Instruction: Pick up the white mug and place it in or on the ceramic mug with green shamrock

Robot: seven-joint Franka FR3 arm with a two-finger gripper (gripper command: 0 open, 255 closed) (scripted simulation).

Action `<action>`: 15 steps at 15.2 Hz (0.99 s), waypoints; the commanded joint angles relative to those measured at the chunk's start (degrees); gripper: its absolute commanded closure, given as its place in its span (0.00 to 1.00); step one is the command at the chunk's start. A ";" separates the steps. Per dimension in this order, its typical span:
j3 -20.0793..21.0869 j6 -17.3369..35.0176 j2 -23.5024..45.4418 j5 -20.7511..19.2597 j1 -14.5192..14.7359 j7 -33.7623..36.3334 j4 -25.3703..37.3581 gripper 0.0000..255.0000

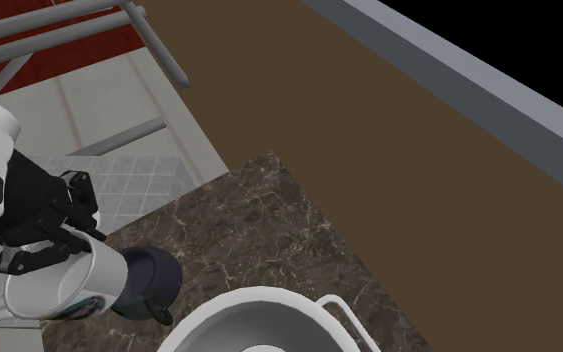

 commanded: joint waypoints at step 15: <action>-2.61 12.52 1.78 -2.34 -1.20 -0.39 -10.68 1.00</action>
